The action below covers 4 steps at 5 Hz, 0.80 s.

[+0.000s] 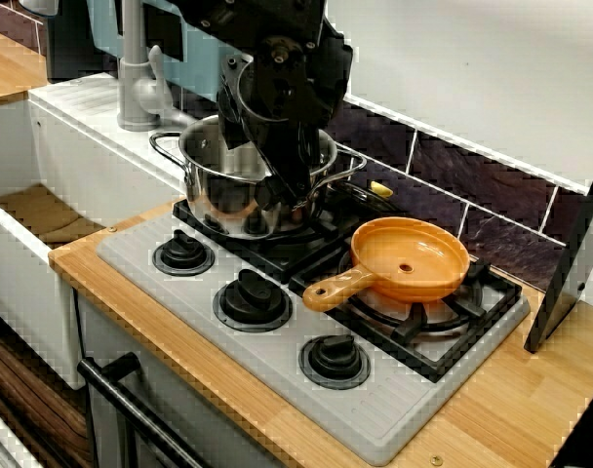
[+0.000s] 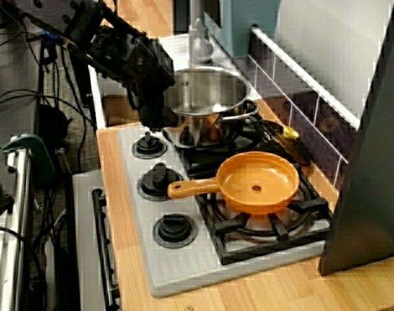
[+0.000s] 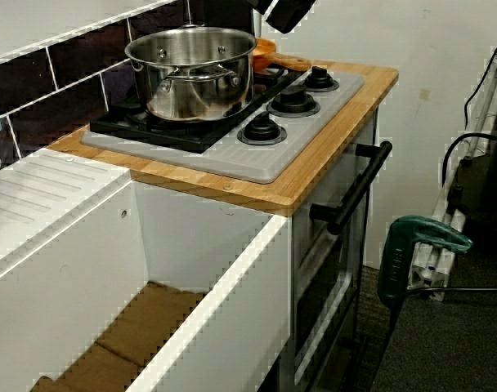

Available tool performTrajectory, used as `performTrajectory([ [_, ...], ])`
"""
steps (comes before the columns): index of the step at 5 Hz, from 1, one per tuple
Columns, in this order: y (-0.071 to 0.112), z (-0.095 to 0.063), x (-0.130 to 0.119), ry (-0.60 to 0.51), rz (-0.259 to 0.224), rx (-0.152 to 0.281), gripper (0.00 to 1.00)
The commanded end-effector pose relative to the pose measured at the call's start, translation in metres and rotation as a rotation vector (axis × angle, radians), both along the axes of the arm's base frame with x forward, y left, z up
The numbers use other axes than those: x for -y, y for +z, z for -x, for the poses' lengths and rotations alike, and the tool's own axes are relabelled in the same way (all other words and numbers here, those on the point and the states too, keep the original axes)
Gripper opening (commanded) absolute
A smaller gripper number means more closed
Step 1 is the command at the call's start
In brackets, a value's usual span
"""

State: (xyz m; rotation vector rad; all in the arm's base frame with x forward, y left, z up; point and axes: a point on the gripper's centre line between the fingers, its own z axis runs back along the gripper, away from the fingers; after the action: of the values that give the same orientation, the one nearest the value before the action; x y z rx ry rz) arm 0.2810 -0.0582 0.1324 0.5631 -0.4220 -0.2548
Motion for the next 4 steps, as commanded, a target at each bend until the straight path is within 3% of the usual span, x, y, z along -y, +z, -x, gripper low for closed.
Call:
performTrajectory([
  [1,0.000,0.000,0.000,0.000,0.000,0.000,1.00],
  [2,0.007,0.001,0.010,-0.034,0.024,-0.038,1.00],
  [3,0.025,0.006,0.026,-0.077,0.040,-0.036,1.00],
  [4,0.043,0.007,0.037,-0.188,0.131,-0.079,1.00],
])
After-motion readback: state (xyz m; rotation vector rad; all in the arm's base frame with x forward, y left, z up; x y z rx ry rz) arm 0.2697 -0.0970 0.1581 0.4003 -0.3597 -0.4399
